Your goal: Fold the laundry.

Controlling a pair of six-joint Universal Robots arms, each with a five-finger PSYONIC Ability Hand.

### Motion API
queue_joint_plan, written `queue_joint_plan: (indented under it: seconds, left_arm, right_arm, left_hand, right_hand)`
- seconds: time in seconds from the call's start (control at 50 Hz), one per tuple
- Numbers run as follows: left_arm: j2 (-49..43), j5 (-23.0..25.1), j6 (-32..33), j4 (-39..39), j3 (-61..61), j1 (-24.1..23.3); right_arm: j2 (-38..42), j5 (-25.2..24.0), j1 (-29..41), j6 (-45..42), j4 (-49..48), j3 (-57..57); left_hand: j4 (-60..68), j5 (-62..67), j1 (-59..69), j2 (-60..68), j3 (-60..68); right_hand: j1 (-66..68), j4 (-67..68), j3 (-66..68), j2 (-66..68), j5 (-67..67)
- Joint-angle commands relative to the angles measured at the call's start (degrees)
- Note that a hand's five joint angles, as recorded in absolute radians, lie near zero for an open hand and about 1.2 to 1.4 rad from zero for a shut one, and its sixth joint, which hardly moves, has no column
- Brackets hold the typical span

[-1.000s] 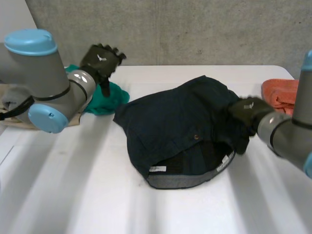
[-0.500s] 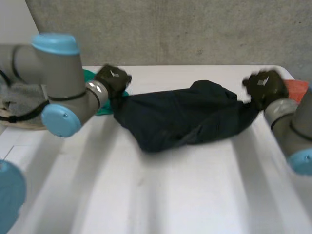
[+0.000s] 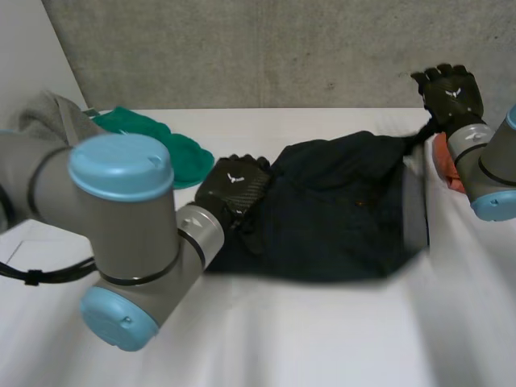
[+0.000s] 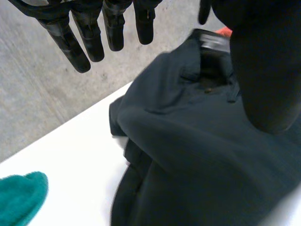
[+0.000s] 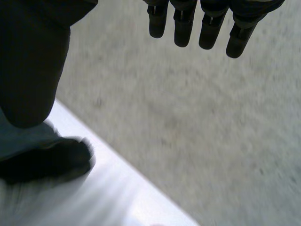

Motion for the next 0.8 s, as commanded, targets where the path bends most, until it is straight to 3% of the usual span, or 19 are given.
queue_joint_plan:
  seconds: [0.02, 0.08, 0.14, 0.32, 0.4, 0.62, 0.66, 0.7, 0.8]
  left_arm:
    - [2.2, -1.9, -0.6, -1.0, 0.9, 4.5]
    - [5.8, -1.5, 0.1, -1.6, 0.0, 7.0]
    - [7.7, -1.1, 2.1, -2.8, -1.6, 8.9]
    - [7.1, -1.0, 10.7, -6.9, -8.9, 8.5]
    - [3.8, -1.1, 14.1, -6.2, -10.4, 7.8]
    - [-1.5, -0.9, 17.8, -4.3, -8.9, 7.8]
    - [-1.3, -0.9, 17.8, -4.0, -8.9, 7.5]
    - [-0.8, -0.9, 17.8, -3.8, -9.2, 7.2]
    - [-0.6, -1.2, 17.6, -3.5, -9.7, 6.5]
  right_arm:
    - [-9.5, 11.3, 1.2, -9.0, 14.5, 5.3]
    - [-18.2, 10.8, 2.8, -9.1, 22.4, 10.7]
    - [-25.3, 7.2, 4.2, -9.2, 28.5, 17.3]
    - [-35.0, -0.8, 7.8, -13.5, 36.1, 38.8]
    - [-35.1, -2.9, 8.4, -17.6, 31.2, 47.2]
    - [-27.2, -5.5, 7.9, -24.4, 5.0, 56.4]
    - [-26.0, -5.5, 7.9, -24.4, 2.9, 56.1]
    - [-25.3, -5.4, 8.2, -24.2, 1.1, 55.8]
    - [-27.9, -4.2, 8.9, -21.6, 0.5, 56.0]
  left_hand:
    - [-2.0, -2.8, -1.0, -2.5, -2.7]
    - [-2.0, -2.8, -1.0, -2.5, -2.7]
    - [-2.0, -2.8, -1.0, -2.5, -2.7]
    - [4.8, 4.0, 5.8, 4.2, 4.1]
    - [6.5, 5.7, 7.4, 5.9, 5.8]
    - [6.5, 5.7, 7.4, 5.9, 5.8]
    - [6.5, 5.7, 7.4, 5.9, 5.8]
    - [6.5, 5.7, 7.4, 5.9, 5.8]
    - [5.6, 4.9, 6.6, 5.1, 4.9]
  right_hand:
    - [-2.7, -2.4, -2.0, -1.8, -2.4]
    - [-2.7, -2.4, -2.0, -1.8, -2.4]
    - [-2.7, -2.4, -2.0, -1.8, -2.4]
    - [5.2, 5.5, 5.9, 6.1, 5.5]
    - [13.3, 13.5, 14.0, 14.1, 13.6]
    - [13.1, 13.4, 13.8, 14.0, 13.4]
    - [25.7, 25.9, 26.3, 26.5, 25.9]
    - [65.1, 65.4, 65.8, 66.0, 65.4]
    - [67.3, 67.6, 68.0, 68.2, 67.6]
